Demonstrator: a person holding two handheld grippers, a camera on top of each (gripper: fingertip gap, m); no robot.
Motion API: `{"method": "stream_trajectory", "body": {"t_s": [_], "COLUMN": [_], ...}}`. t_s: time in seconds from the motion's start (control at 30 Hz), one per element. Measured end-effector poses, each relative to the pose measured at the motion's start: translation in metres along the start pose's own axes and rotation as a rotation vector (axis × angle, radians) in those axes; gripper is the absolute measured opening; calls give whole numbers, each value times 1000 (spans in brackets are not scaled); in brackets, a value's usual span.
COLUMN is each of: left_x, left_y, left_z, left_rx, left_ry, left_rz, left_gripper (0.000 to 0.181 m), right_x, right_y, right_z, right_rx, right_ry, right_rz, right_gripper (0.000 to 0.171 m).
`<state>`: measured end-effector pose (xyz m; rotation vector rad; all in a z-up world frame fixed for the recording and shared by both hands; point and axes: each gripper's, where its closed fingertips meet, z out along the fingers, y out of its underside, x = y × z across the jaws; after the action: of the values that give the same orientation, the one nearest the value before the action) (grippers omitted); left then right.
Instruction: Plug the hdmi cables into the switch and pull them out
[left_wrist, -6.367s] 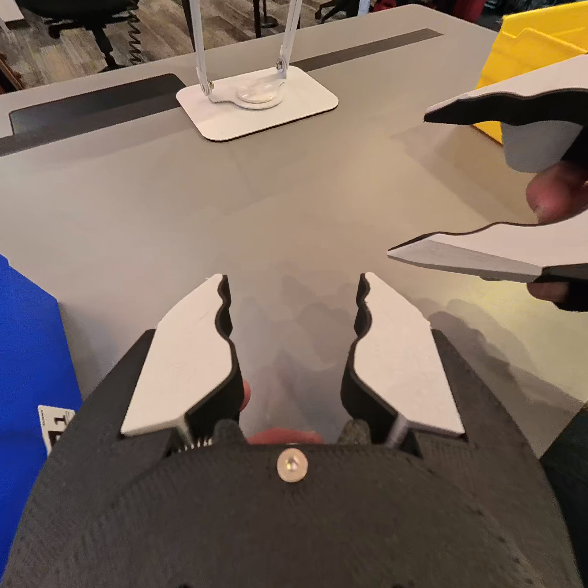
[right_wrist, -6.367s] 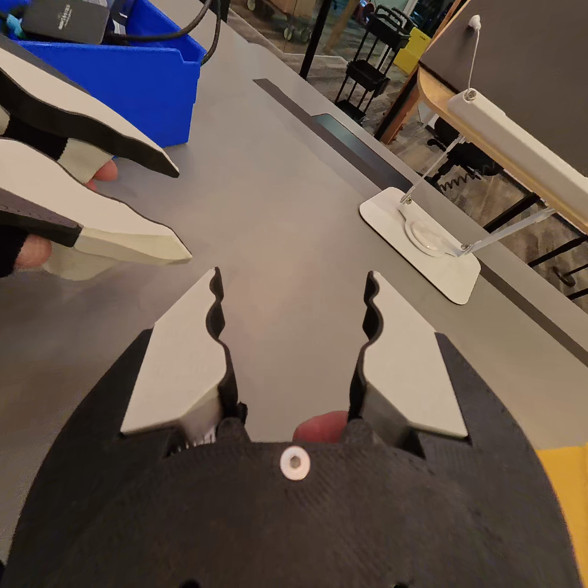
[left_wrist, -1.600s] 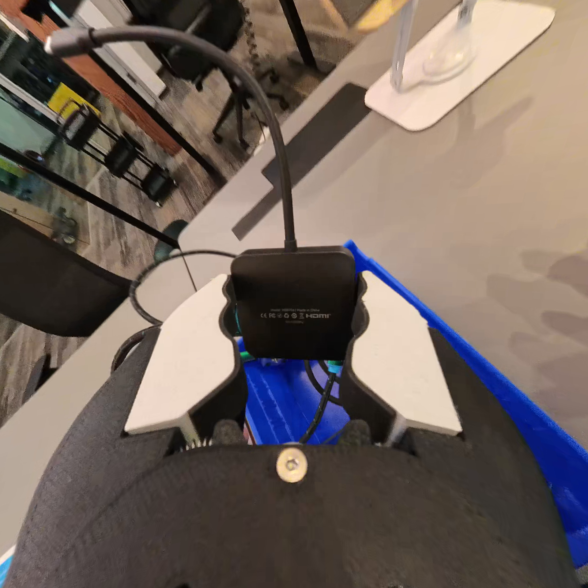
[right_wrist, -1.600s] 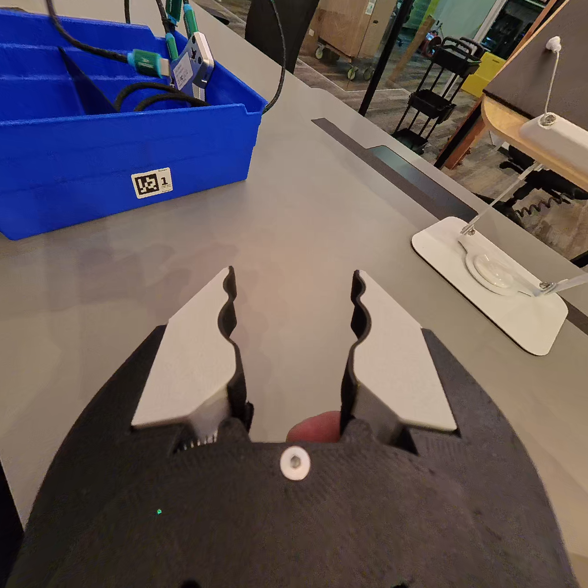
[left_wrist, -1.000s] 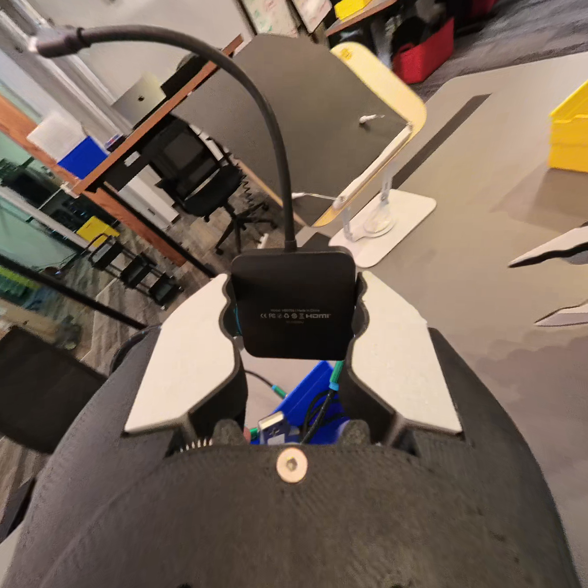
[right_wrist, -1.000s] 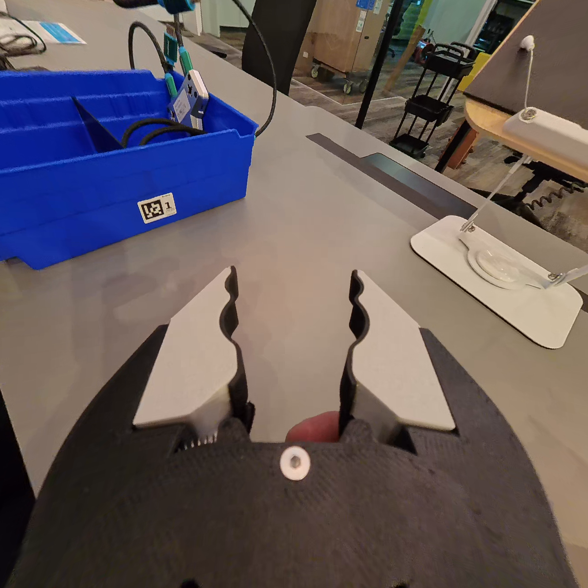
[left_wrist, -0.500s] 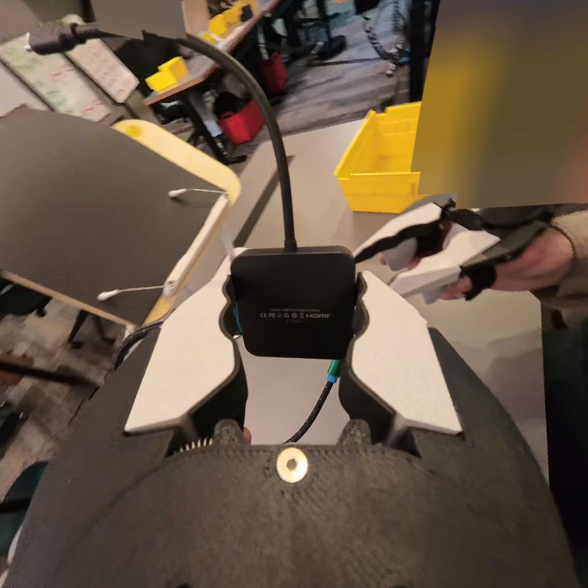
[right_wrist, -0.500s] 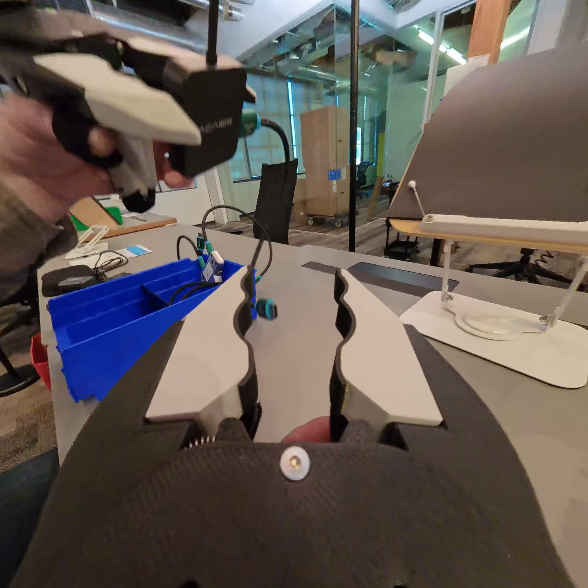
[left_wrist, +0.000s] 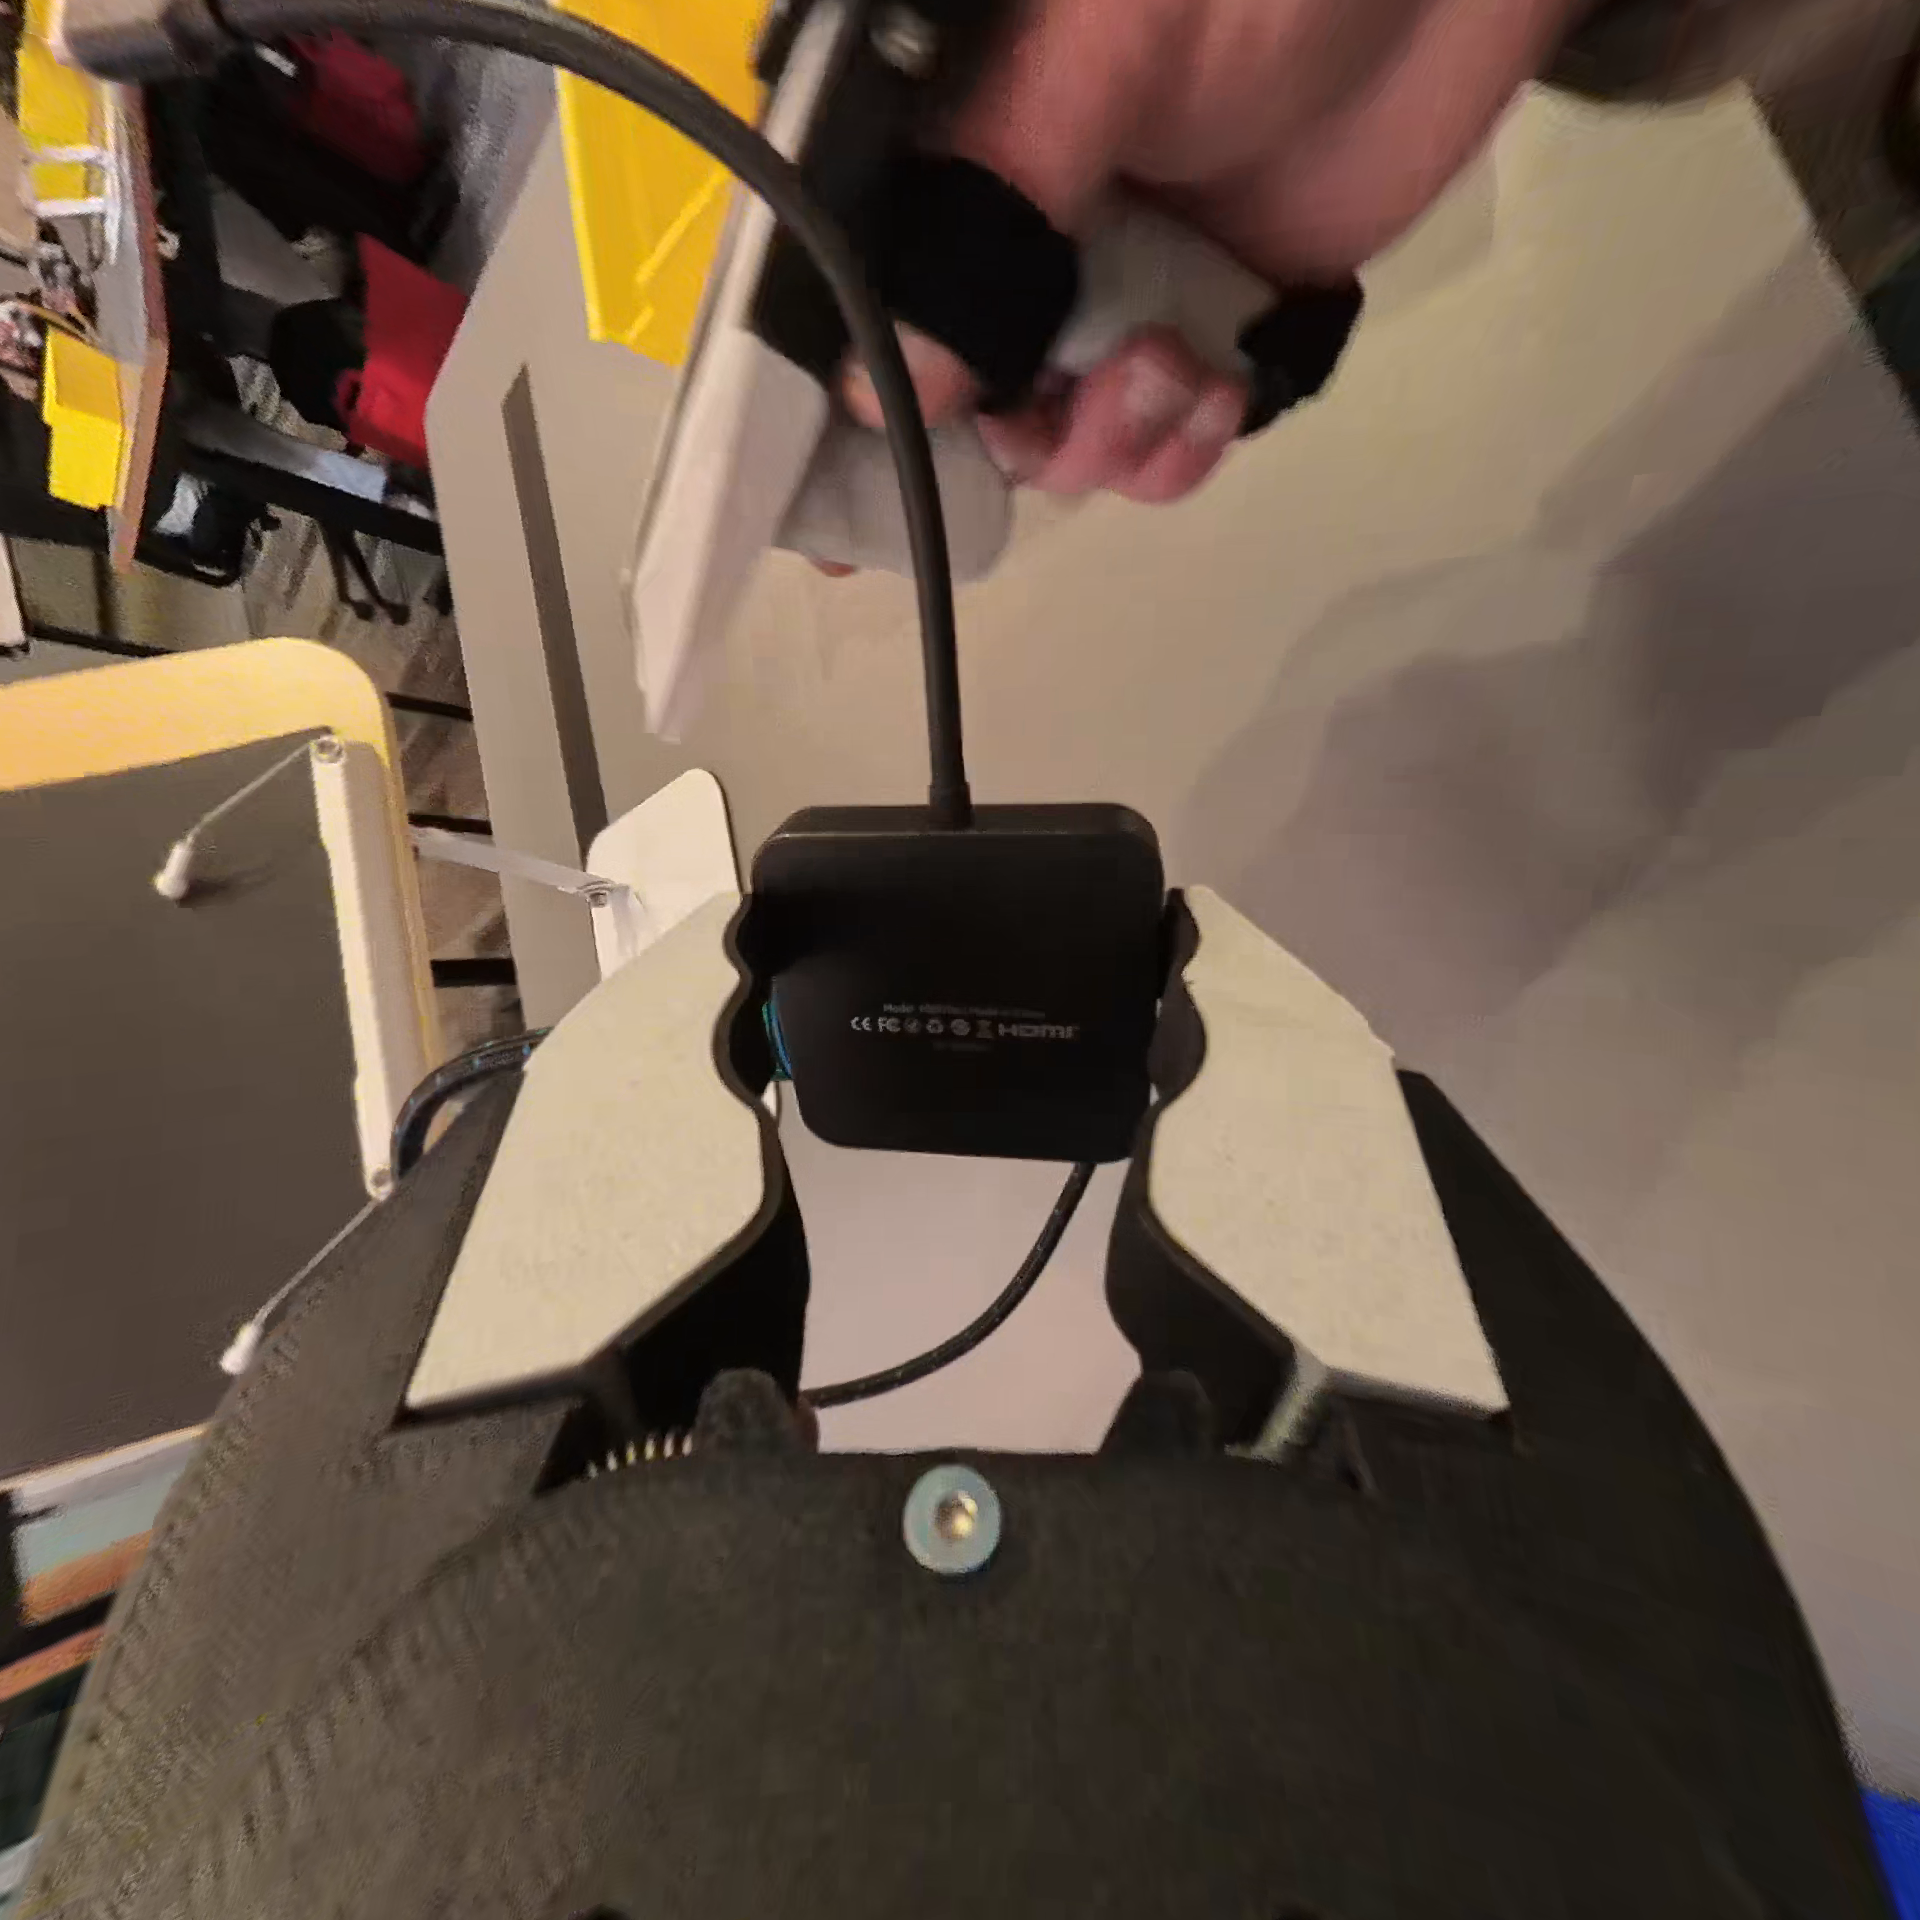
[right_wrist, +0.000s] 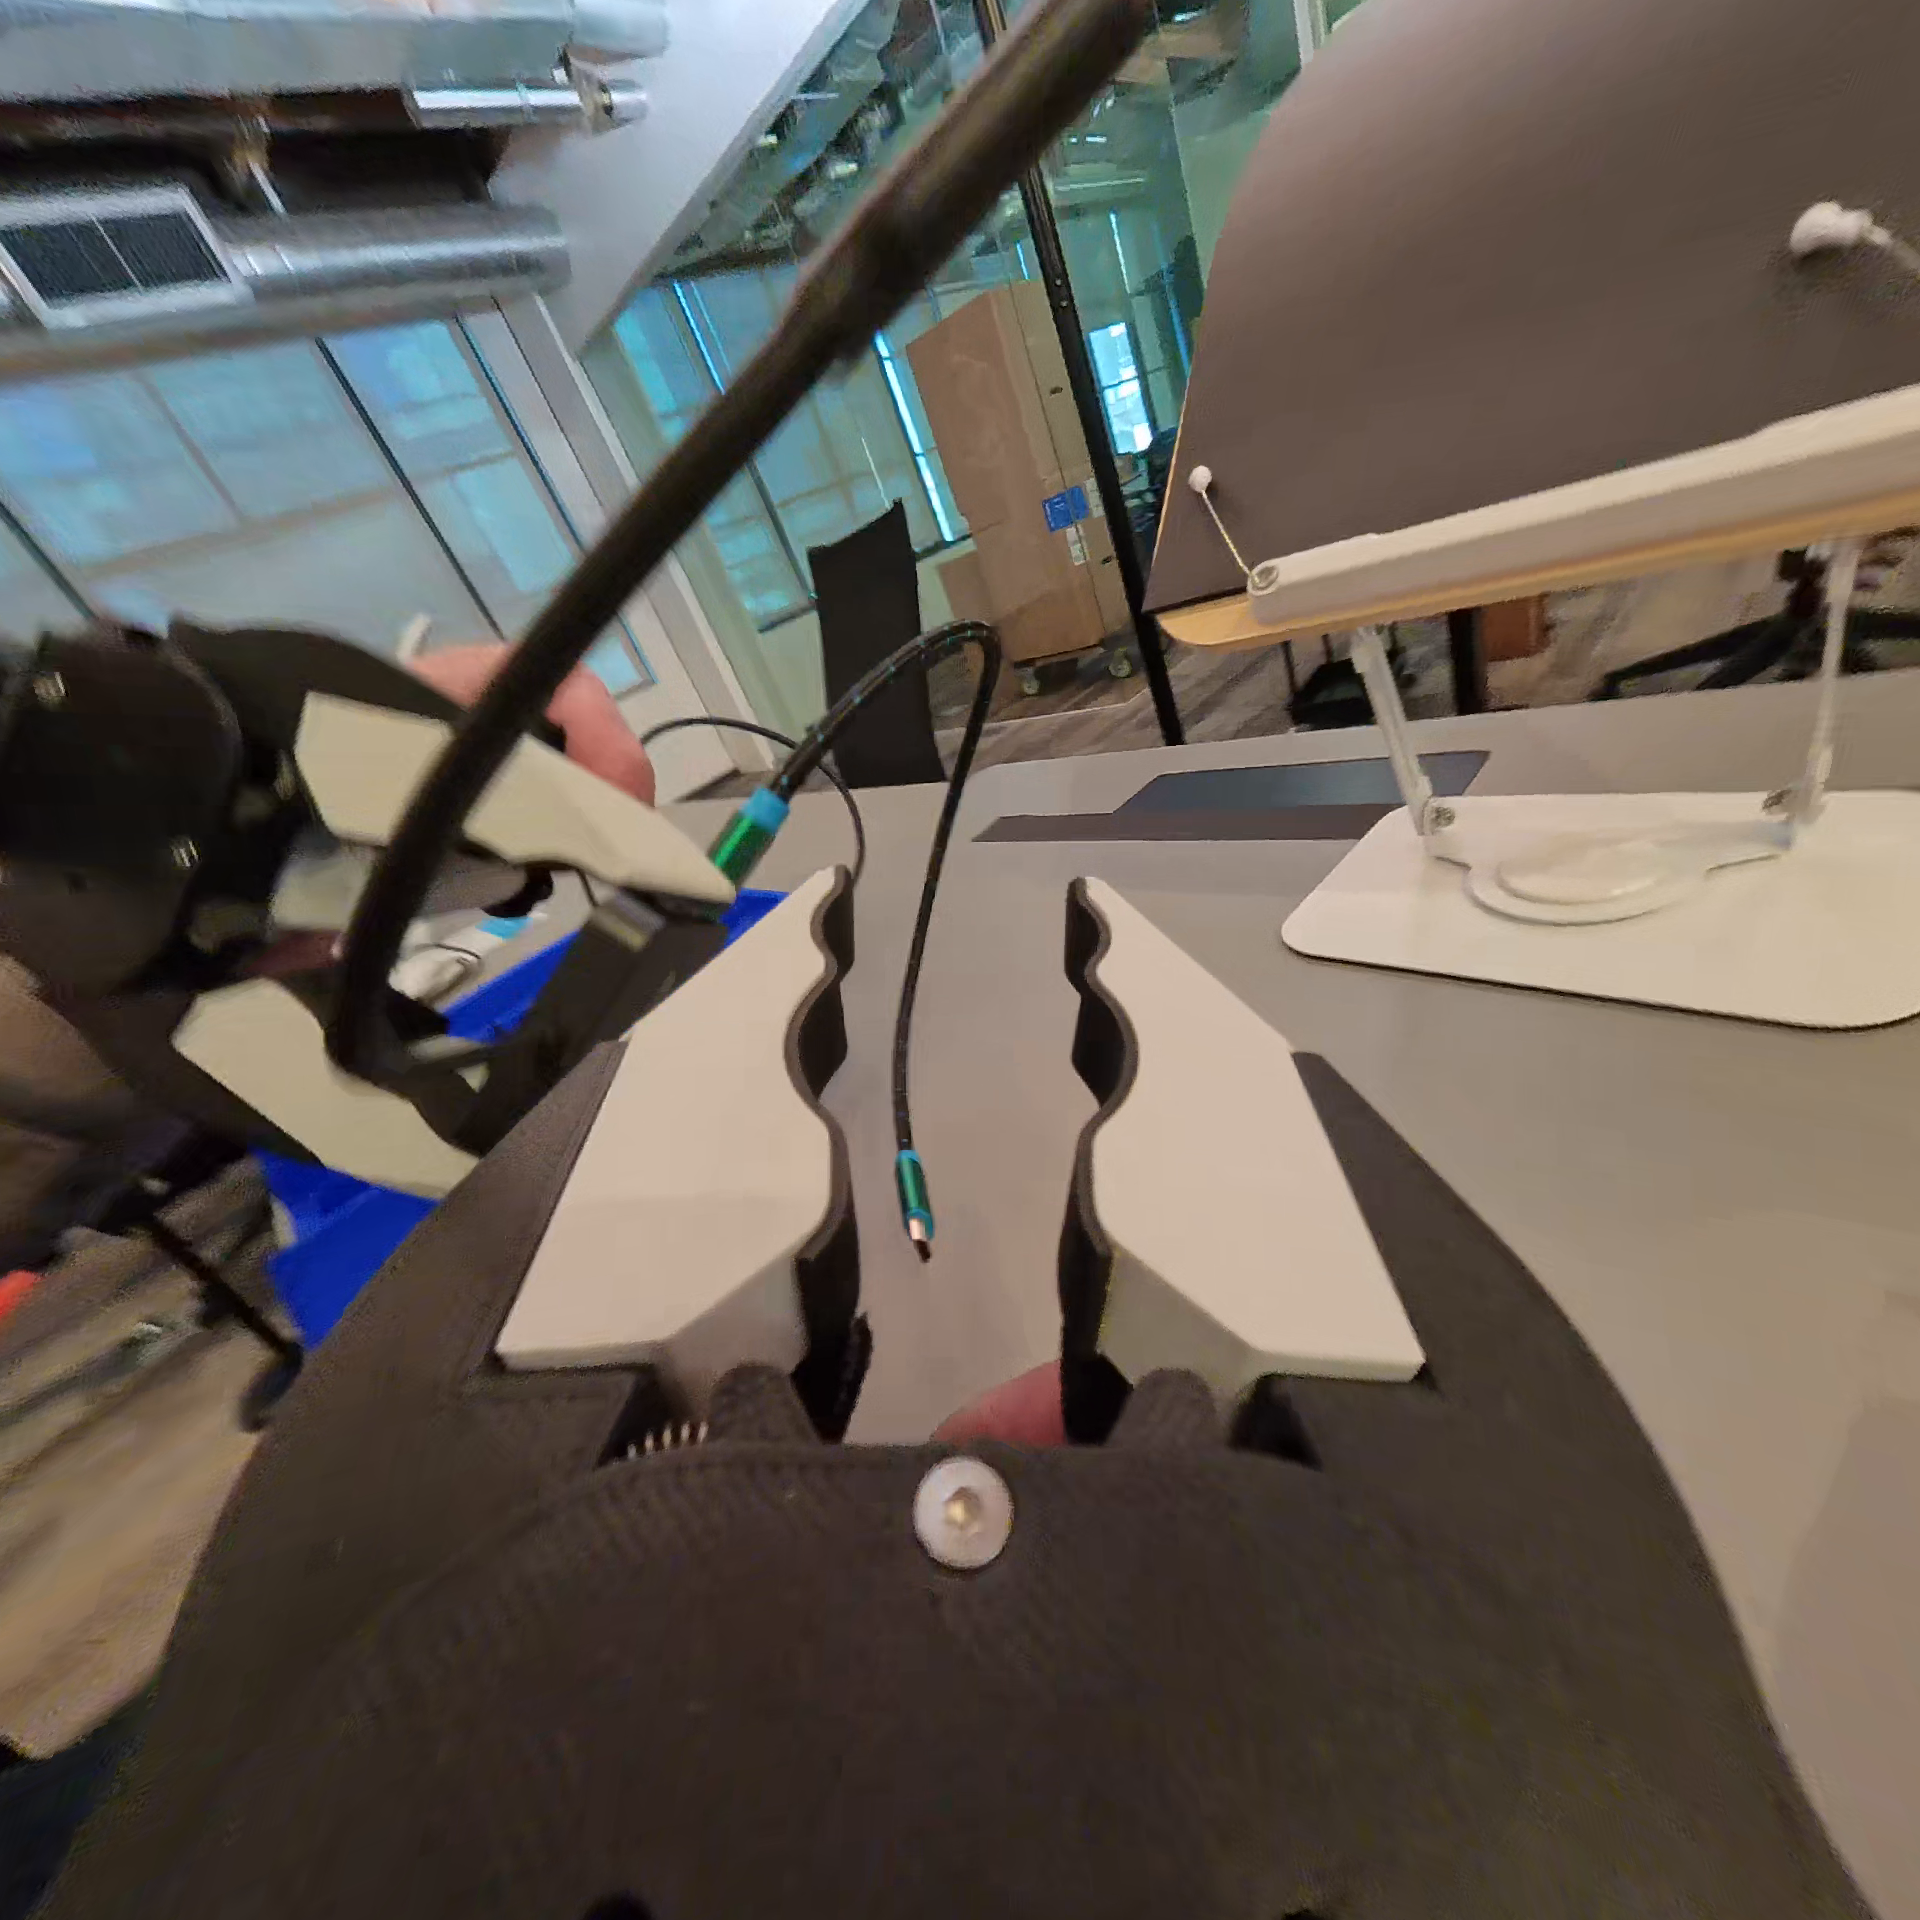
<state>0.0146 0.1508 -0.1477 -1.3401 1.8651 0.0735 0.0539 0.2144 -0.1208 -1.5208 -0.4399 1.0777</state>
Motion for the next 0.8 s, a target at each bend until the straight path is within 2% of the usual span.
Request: {"method": "stream_trajectory", "body": {"t_s": [0.1, 0.2, 0.33, 0.43, 0.47, 0.5, 0.73, 0.8], "left_x": [13, 27, 46, 55, 58, 59, 44, 41], "left_y": [3, 1, -3, -7, -8, -8, -11, -9], "left_z": [6, 13, 22, 28, 30, 31, 34, 32], "left_rx": [-51, -92, -116, -113, -115, -125, -132, -180], "left_ry": [-5, 10, 48, 66, 70, 70, -40, -55], "left_rz": [122, 237, 342, 391, 404, 413, 344, 241], "left_gripper": [71, 71, 71, 71, 71, 71, 70, 87], "right_x": [-5, -22, -41, -45, -44, -43, -32, -27], "right_y": [2, 17, 31, 46, 50, 51, 35, 32], "right_z": [1, 7, 10, 11, 11, 11, 9, 7], "right_rx": [-2, -80, -154, -227, -238, -243, -155, -134], "right_ry": [-99, -245, -328, -329, -321, -320, -292, -277], "right_rz": [148, 287, 308, 291, 286, 296, 354, 358], "right_gripper": [36, 37, 36, 26, 13, 8, 4, 0]}}
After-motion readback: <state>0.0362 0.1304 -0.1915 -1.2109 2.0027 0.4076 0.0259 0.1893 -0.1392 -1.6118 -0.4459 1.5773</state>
